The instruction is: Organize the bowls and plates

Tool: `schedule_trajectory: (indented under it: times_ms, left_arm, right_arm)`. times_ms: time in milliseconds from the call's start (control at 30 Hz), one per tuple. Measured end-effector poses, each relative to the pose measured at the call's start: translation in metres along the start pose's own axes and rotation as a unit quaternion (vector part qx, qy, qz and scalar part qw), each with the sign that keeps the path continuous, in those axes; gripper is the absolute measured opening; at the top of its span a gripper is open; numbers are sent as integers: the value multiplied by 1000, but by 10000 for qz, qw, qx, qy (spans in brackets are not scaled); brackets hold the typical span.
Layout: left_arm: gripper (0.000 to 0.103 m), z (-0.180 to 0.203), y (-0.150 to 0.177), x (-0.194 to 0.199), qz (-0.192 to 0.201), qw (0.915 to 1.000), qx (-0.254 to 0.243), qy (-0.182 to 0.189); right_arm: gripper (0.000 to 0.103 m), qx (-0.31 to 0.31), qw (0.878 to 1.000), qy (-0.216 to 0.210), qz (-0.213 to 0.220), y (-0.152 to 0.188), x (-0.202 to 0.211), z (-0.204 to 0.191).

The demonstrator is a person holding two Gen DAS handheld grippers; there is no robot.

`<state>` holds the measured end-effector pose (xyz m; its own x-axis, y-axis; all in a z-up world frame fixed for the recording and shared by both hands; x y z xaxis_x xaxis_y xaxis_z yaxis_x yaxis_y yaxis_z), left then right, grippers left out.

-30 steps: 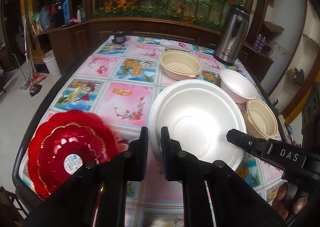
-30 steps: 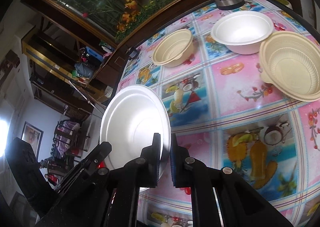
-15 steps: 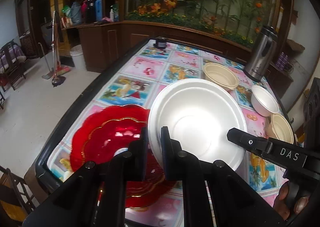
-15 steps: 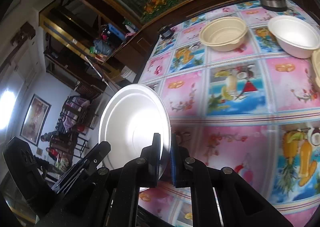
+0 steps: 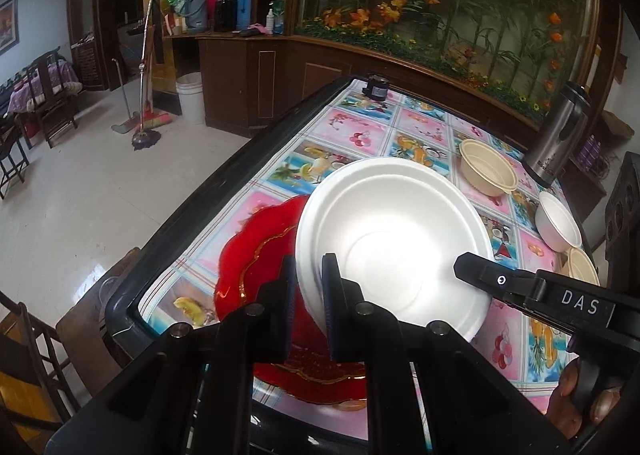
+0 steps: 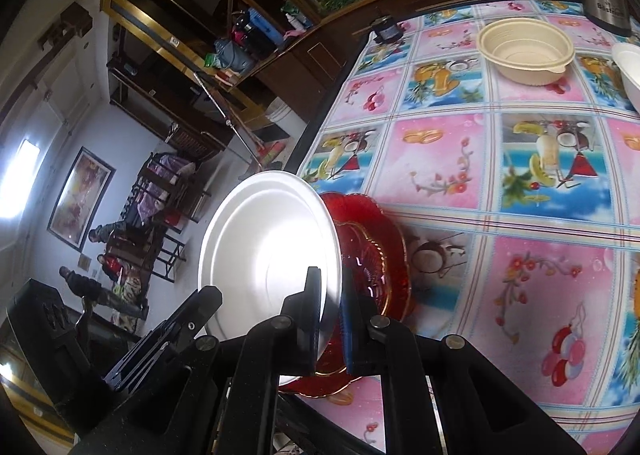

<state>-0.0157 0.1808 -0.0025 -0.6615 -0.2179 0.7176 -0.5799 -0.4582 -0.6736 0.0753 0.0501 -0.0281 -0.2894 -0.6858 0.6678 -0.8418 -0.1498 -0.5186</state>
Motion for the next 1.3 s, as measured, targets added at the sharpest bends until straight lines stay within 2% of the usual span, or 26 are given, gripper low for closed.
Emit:
schedule_trajectory:
  times_ms: [533,1300]
  left_arm:
    - [11,-19,15,-32,-387,9990,148,-150]
    - [11,-29,22,-47,-611,9976,234,-232]
  right_arm:
    - [8,89,9989,219,-410,12,-43,3]
    - [8,91,9976,296,-627,20,-62,4]
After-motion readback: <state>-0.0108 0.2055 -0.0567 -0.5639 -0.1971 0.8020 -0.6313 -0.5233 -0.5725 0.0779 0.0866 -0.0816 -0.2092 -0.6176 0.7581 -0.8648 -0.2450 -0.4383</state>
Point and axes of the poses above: each gripper's, at about its wrist camera, not at the fingertips, and x roughly against the way its jaws point, z to its right, y to its underside, the point moved 2 cm from there along -x, roughly the way its jaws point, and after that the axes turned 5 degrees about x, right-handed, at the moved point
